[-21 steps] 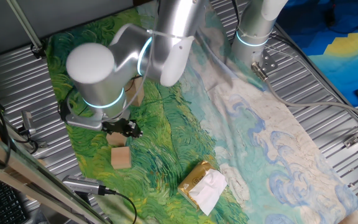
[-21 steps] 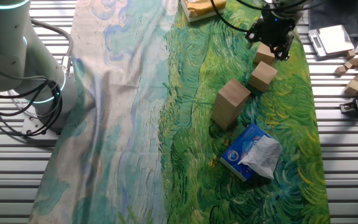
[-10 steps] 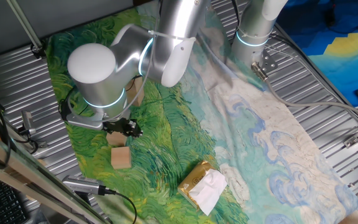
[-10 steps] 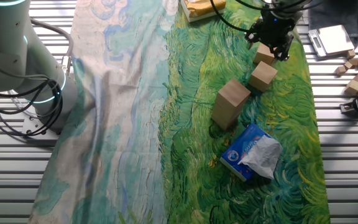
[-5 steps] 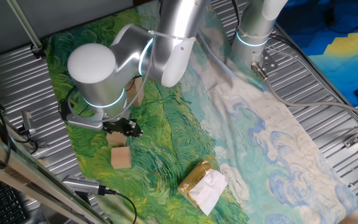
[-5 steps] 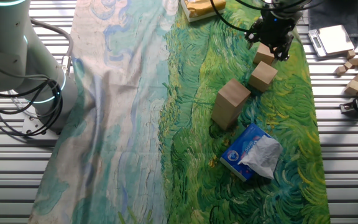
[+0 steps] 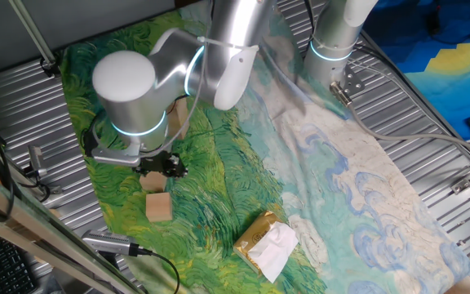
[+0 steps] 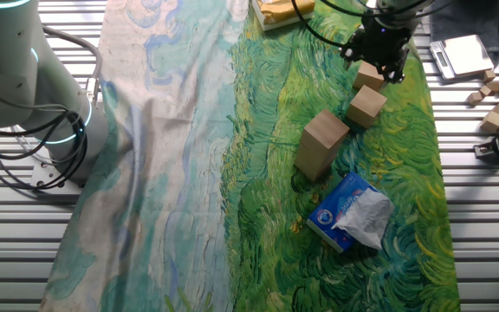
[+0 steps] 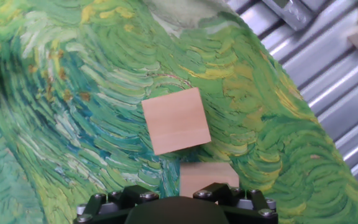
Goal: Stack the blocks in a vertical line of five
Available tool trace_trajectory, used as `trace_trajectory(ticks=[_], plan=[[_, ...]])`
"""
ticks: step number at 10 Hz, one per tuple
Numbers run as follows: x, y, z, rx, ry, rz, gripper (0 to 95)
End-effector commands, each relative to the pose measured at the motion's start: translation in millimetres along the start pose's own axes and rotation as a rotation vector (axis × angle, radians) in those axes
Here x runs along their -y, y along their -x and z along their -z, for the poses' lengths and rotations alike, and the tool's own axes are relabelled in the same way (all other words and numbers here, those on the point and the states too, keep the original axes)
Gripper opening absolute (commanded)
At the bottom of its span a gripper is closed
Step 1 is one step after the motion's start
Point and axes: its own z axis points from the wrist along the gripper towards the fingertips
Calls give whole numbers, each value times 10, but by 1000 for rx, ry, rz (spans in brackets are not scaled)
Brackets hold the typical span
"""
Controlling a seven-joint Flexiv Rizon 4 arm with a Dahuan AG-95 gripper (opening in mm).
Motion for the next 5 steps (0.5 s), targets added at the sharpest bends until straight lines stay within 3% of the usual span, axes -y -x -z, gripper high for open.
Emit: trace_trajectory(ticks=[1, 5], plan=[[46, 138, -6, -9, -1, 3, 760], [127, 301, -135, -4, -9, -11, 760]])
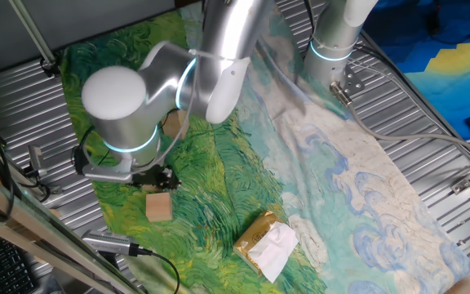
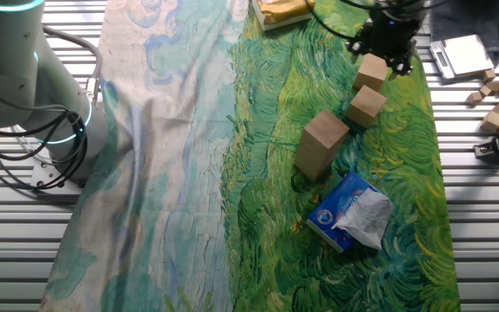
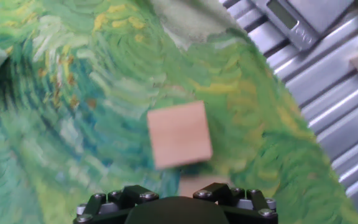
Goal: Stack the blocks in a vertical line of five
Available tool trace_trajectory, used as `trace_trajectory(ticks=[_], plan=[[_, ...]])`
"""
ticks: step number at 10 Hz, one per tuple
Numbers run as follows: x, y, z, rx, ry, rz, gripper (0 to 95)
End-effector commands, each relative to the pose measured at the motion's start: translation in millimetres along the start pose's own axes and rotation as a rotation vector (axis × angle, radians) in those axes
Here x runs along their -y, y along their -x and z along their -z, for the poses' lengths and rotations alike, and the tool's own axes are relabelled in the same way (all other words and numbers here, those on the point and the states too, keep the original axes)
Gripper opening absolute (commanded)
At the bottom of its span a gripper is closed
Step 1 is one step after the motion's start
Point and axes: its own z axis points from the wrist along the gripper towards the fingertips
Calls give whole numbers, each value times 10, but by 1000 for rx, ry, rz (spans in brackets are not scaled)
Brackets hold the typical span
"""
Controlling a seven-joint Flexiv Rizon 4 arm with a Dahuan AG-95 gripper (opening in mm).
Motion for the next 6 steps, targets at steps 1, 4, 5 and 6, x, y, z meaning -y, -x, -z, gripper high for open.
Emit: trace_trajectory(ticks=[1, 4, 5, 6], plan=[[-44, 15, -31, -2, -12, -8, 760], [-69, 68, -128, 2, -23, -12, 760], [-73, 87, -189, 8, -26, -8, 760], [-81, 103, -230, 13, -31, -10, 760]])
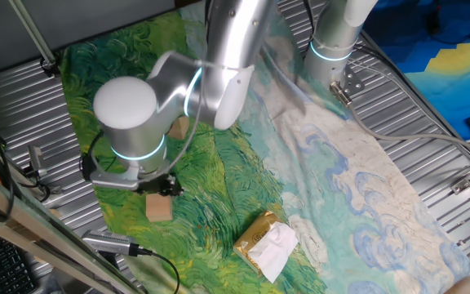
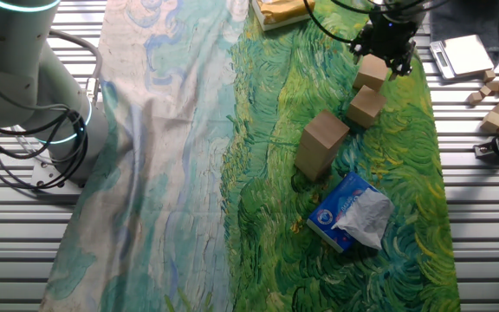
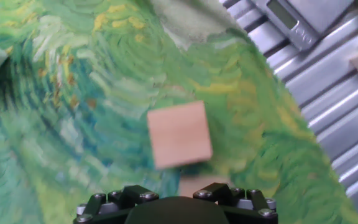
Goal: Stack the blocks in a vertical line of five
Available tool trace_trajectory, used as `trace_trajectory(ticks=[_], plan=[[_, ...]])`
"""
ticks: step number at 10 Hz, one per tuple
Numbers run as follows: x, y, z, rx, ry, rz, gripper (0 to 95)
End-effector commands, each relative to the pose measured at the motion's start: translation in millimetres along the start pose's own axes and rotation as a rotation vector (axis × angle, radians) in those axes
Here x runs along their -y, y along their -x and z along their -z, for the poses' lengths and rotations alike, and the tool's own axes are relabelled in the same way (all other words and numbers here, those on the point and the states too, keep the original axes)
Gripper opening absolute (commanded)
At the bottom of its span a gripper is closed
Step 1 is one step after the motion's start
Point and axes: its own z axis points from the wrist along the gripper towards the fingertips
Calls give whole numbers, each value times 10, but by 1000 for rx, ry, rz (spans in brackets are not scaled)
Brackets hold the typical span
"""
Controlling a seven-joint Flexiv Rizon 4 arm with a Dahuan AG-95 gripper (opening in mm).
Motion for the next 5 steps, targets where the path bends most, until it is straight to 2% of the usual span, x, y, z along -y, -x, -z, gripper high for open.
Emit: trace_trajectory(ticks=[1, 5], plan=[[-20, 0, -48, 7, -11, -2, 760], [-33, 24, -138, 24, -33, 6, 760]])
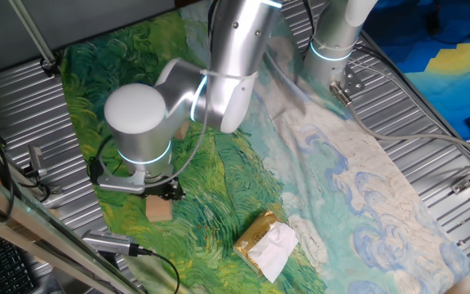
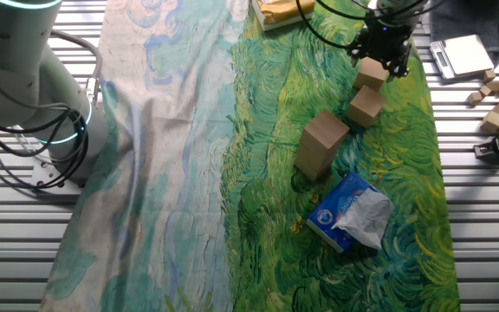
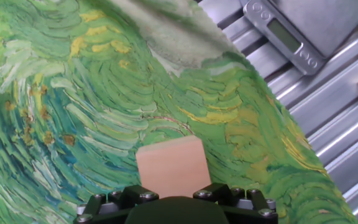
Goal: Stack the blocks in a vertical line of five
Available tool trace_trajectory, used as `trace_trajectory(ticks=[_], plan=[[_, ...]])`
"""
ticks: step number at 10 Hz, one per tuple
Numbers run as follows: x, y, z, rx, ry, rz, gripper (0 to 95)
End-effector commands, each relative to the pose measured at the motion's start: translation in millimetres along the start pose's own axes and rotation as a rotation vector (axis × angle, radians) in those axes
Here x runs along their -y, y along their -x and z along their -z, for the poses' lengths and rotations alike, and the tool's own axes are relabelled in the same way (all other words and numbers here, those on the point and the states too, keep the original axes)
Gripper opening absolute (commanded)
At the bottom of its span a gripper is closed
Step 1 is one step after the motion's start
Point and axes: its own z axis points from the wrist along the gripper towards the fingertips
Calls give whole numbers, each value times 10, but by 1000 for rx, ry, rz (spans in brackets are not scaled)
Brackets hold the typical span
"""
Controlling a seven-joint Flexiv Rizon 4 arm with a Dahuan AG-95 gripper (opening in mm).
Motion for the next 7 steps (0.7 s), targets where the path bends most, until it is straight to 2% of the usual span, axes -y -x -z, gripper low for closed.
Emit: trace_trajectory(ticks=[1, 3, 4, 5, 7], plan=[[1, 7, -25, 2, -7, -1, 760], [-7, 15, -37, 6, -15, -4, 760], [-8, 16, -43, 9, -21, -2, 570], [-10, 17, -47, 13, -26, -6, 0], [-11, 18, -47, 12, -28, -11, 0]])
